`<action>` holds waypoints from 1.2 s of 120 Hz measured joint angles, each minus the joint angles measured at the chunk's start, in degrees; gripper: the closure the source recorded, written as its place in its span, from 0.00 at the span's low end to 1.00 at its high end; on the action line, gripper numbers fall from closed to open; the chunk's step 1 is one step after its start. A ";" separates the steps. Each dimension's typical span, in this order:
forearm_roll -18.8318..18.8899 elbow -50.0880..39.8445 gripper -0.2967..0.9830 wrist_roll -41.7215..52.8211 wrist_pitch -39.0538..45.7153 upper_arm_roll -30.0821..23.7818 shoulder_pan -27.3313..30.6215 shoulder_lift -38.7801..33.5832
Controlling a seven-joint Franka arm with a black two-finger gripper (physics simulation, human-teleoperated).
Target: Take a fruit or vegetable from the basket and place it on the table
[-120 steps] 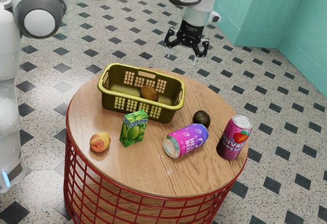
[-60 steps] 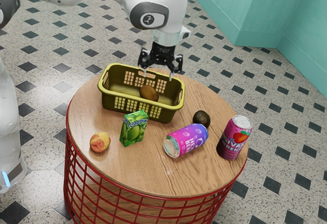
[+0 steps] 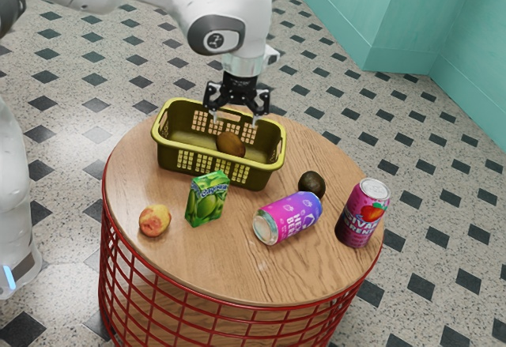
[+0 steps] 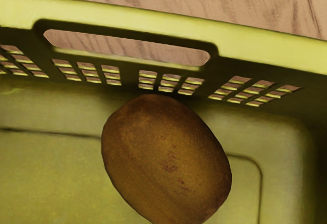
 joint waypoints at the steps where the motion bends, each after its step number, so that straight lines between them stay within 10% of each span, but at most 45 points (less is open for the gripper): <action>1: 0.00 -0.09 0.23 0.04 0.09 0.02 0.00 0.02; 144: -0.40 -3.08 0.23 3.04 7.47 0.86 1.04 7.86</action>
